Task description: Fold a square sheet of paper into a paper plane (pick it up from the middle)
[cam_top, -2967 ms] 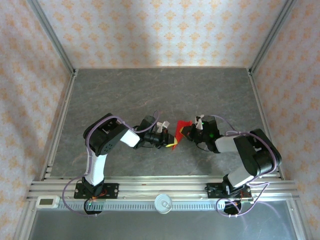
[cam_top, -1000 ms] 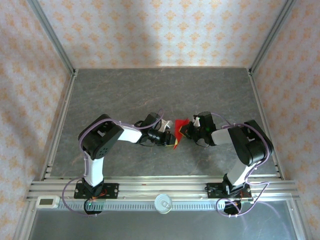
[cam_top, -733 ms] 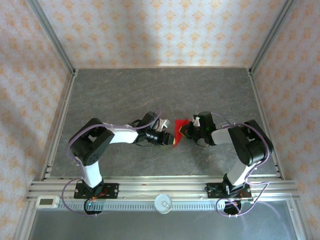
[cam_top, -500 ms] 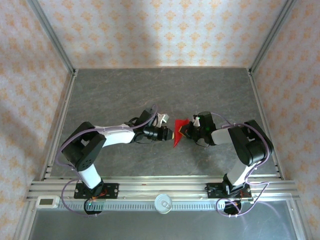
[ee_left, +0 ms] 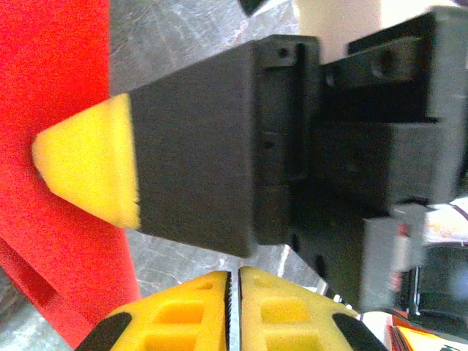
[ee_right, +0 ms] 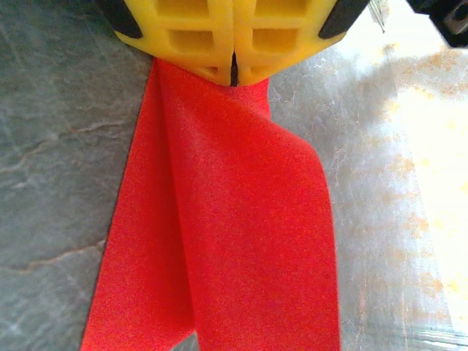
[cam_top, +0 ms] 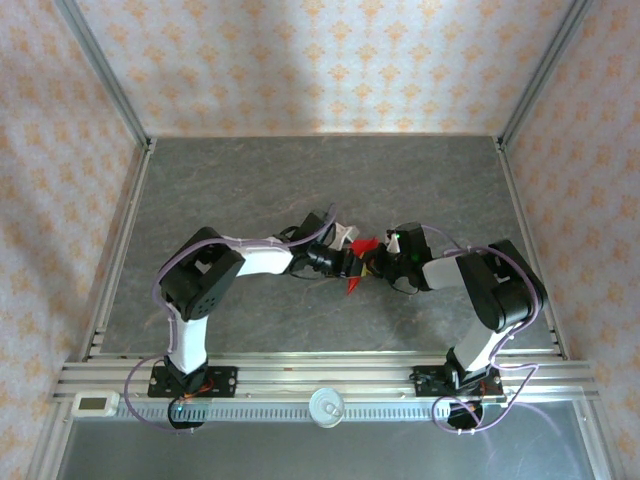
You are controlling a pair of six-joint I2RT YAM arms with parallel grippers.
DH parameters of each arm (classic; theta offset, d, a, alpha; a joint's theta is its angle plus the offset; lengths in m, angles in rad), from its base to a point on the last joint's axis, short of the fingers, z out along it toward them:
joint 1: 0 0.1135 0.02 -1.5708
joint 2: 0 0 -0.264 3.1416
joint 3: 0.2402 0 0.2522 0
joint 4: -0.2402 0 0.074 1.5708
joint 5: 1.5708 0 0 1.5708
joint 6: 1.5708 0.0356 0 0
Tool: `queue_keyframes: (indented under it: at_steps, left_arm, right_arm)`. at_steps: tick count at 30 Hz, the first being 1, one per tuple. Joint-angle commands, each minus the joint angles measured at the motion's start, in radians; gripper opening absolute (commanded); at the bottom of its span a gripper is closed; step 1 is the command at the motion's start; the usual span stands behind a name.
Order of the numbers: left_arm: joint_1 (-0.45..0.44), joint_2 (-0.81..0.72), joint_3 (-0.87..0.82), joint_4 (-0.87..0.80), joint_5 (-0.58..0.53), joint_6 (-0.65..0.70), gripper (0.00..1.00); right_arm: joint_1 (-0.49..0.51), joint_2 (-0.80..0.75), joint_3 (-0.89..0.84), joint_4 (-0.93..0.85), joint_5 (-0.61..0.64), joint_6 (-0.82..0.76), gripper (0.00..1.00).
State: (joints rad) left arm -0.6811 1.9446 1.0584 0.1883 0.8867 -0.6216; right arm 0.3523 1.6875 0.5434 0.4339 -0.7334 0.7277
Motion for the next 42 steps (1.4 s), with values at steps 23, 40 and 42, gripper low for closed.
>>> queue_keyframes:
  at_steps: [23,40,42]
  left_arm:
    - [-0.031,0.05,-0.019,-0.213,-0.042,0.19,0.12]
    - [-0.081,-0.026,-0.144,-0.24,-0.061,0.227,0.14]
    - [-0.086,-0.059,-0.152,-0.242,-0.06,0.232,0.15]
  right_arm:
    - [-0.011,0.047,-0.011,-0.14,0.138,-0.05,0.0]
    - [-0.01,0.046,-0.005,-0.17,0.163,-0.058,0.0]
    - [-0.011,0.047,-0.005,-0.169,0.164,-0.057,0.0]
